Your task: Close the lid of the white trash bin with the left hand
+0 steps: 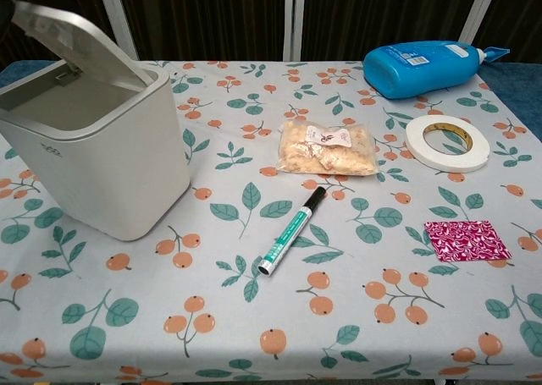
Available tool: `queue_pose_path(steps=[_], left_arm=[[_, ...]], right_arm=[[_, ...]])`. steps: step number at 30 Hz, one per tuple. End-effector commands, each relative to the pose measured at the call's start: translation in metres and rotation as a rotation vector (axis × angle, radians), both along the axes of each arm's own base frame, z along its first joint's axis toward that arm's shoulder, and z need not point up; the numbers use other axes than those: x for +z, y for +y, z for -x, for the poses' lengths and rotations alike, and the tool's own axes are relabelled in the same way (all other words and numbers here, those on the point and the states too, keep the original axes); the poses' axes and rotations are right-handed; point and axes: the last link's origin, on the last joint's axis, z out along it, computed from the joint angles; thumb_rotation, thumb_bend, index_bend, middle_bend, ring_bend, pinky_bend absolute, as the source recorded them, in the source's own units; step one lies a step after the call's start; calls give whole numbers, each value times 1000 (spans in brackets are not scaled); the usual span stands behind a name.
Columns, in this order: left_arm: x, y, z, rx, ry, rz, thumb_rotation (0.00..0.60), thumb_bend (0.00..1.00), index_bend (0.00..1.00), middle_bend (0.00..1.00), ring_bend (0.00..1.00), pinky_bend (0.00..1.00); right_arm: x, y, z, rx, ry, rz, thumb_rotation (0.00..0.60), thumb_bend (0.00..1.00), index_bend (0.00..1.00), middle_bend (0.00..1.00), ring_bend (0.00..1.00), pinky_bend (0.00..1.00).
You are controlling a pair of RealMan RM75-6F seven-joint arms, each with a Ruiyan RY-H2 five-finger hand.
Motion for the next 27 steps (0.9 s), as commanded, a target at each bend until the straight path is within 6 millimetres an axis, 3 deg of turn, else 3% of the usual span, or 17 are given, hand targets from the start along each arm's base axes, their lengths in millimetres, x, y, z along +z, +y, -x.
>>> queue_pose_path(steps=[1, 27], left_arm=[[-1, -5, 3, 7, 4, 4, 600, 756, 145, 310, 64, 88], [-15, -36, 40, 94, -8, 20, 600, 756, 144, 315, 64, 88]], right_arm=[[-1, 0, 0, 1, 0, -3, 600, 322, 0, 0, 0, 0], [-6, -1, -2, 5, 2, -18, 600, 322, 0, 0, 0, 0]])
